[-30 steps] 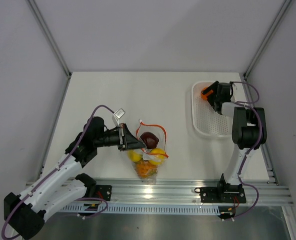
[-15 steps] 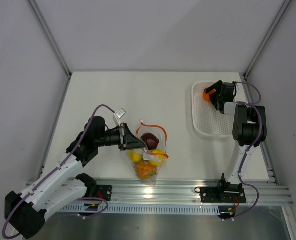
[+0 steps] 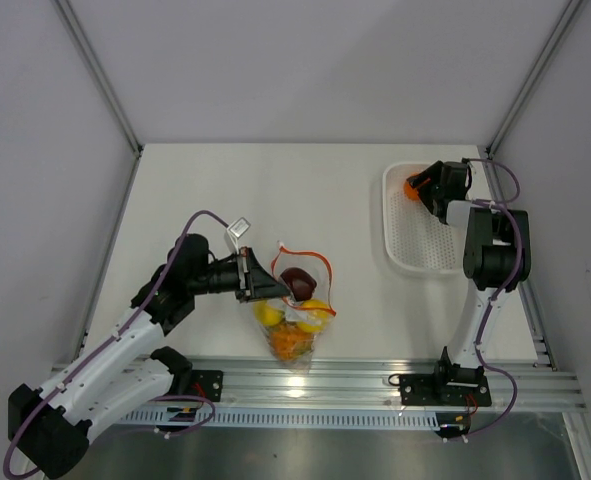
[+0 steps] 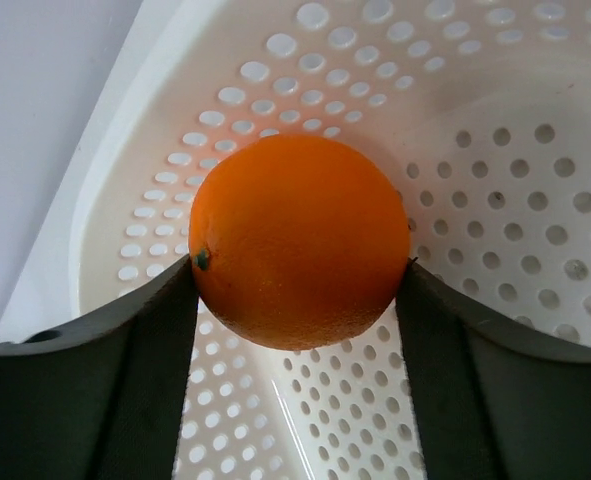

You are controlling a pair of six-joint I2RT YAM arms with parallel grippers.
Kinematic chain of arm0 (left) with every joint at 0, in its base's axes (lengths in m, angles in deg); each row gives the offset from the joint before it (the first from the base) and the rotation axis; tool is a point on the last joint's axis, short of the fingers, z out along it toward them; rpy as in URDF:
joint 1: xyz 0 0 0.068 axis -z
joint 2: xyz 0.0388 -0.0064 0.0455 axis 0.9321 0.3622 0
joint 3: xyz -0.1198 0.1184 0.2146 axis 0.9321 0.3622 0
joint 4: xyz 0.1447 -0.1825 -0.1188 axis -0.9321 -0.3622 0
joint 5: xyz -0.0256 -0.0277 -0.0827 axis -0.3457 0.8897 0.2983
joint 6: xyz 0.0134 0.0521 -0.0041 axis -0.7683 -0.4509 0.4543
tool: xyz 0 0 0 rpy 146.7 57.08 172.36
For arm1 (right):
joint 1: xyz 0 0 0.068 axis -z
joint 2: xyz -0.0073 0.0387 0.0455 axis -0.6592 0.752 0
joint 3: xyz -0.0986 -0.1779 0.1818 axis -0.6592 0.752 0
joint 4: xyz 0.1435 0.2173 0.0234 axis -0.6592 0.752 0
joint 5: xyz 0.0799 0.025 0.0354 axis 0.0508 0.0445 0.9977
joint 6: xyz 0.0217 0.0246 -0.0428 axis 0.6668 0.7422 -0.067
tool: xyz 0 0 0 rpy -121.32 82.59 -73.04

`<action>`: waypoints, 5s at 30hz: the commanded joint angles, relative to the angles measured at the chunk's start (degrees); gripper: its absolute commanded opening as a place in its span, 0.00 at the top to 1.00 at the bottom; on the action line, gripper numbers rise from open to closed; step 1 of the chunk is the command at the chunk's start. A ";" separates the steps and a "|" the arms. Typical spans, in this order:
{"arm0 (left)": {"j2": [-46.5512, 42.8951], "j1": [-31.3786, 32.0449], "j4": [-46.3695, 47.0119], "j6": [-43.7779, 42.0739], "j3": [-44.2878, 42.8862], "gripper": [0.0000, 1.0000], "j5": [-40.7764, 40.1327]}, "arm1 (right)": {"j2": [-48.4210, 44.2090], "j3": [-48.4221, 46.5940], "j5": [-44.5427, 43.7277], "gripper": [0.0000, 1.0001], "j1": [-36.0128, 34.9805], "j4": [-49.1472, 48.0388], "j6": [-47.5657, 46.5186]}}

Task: Place the food in the zip-top bag and seal the zipper
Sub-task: Pick up the fake fruit from the bin, then place the fake fruit in the zipper food storage bag, then adjust the zipper food storage bag at the center of the board.

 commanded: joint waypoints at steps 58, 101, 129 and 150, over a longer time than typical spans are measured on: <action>-20.35 0.24 -7.33 -3.13 8.92 1.00 -3.28 | -58.19 5.52 -10.12 0.92 -72.97 40.64 -18.87; -27.39 0.24 -13.13 -4.36 7.17 0.99 -2.57 | -63.46 13.33 -26.23 0.03 -90.03 45.31 -17.64; -29.24 0.16 -17.09 -3.66 3.30 0.99 -4.16 | -55.11 11.06 -20.51 1.00 -86.78 40.82 -27.04; -33.44 0.24 -12.95 -0.15 16.47 0.99 -3.63 | -50.73 15.71 -18.94 0.98 -93.37 38.18 -19.22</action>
